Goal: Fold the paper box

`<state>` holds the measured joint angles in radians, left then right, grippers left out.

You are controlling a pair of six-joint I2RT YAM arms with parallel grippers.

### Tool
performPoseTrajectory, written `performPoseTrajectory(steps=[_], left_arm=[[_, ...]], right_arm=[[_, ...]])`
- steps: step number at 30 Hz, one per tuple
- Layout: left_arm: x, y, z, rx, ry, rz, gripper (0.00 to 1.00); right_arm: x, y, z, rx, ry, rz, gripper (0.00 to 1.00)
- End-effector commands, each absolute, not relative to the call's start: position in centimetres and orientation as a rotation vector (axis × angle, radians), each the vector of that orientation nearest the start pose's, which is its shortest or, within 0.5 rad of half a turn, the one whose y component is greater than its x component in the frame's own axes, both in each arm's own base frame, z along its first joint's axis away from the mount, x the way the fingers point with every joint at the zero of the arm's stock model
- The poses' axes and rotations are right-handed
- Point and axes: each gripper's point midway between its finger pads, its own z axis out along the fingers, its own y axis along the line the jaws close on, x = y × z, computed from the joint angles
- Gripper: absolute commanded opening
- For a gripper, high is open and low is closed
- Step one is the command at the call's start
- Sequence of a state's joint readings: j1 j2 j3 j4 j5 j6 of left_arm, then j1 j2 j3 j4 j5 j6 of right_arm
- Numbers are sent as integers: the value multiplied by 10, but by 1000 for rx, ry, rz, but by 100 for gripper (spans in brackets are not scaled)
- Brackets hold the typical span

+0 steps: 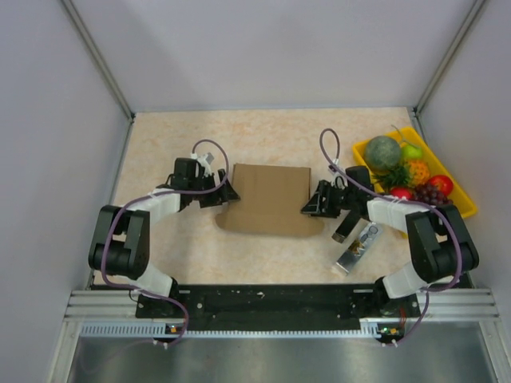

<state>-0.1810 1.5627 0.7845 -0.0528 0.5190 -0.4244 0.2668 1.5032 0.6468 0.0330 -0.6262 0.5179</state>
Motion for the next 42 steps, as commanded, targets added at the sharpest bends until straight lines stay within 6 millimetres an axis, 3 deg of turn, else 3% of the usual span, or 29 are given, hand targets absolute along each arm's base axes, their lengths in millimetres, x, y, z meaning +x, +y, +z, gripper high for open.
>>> performPoseTrajectory(steps=[1, 4, 8, 16, 23, 29, 33, 34, 38, 42], left_arm=[[347, -168, 82, -11, 2375, -902, 87], [346, -166, 83, -13, 2384, -886, 89], [345, -166, 86, -28, 2389, -892, 91], [335, -170, 97, -142, 2316, -1003, 94], [323, -174, 92, -207, 2273, -1093, 96], [326, -180, 81, -208, 2282, -1134, 98], [329, -195, 80, -179, 2221, -1274, 98], [328, -197, 72, -218, 2241, -1308, 97], [327, -216, 91, -159, 2108, -1466, 90], [323, -221, 97, -151, 2096, -1507, 76]], right_arm=[[300, 189, 56, 53, 2425, 1090, 46], [303, 178, 46, 103, 2431, 1093, 38], [300, 176, 36, 123, 2457, 1087, 37], [302, 152, 13, 253, 2496, 1001, 32], [303, 135, 8, 315, 2504, 912, 29], [303, 130, 5, 346, 2504, 935, 25], [303, 131, 5, 344, 2506, 945, 25], [303, 132, 6, 341, 2503, 947, 25], [304, 132, 5, 336, 2502, 948, 25], [305, 133, 9, 317, 2486, 962, 25]])
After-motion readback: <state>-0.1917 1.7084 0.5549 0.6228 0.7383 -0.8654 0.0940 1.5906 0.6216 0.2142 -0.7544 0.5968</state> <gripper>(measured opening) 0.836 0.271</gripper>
